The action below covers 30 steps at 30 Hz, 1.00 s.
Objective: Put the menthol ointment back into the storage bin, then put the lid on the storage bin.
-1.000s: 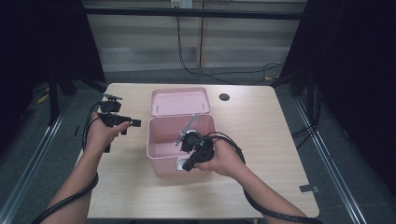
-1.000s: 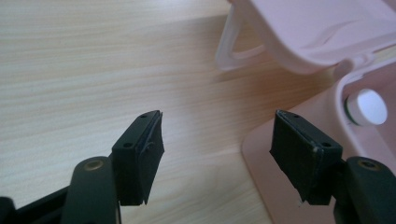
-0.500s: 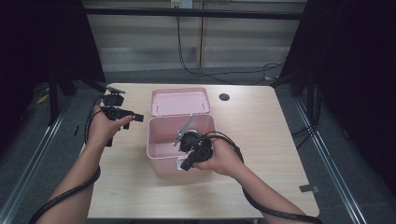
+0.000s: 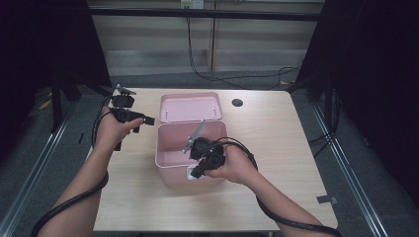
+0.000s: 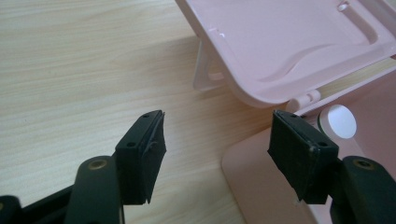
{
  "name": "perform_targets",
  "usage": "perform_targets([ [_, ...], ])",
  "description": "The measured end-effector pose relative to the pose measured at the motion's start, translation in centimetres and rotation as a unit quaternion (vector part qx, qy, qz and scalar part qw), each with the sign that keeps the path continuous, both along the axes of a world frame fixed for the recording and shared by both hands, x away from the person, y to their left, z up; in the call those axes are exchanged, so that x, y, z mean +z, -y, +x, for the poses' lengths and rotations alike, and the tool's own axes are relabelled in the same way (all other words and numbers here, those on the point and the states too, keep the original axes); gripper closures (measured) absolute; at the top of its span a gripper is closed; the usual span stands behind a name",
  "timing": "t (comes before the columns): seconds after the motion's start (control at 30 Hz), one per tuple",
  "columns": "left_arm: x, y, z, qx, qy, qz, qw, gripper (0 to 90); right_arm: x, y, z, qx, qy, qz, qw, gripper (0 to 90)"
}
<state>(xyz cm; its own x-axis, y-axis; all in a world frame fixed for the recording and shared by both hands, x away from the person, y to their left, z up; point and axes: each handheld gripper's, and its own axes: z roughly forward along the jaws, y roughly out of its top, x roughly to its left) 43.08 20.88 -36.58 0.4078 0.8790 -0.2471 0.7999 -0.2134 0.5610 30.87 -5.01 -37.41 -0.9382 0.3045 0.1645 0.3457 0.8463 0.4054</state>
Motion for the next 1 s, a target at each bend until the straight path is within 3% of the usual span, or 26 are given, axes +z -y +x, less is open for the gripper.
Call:
perform_targets([
  [0.27,0.6,0.9,0.9,0.001,-0.001,0.000,1.0000,36.2,0.0,0.1,0.0,-0.002,-0.004,0.004,1.0000,90.0],
  [1.0,1.1,3.0,5.6,0.013,-0.037,0.010,0.9992,40.2,-0.2,0.4,0.2,-0.001,-0.007,0.019,0.9998,90.0],
])
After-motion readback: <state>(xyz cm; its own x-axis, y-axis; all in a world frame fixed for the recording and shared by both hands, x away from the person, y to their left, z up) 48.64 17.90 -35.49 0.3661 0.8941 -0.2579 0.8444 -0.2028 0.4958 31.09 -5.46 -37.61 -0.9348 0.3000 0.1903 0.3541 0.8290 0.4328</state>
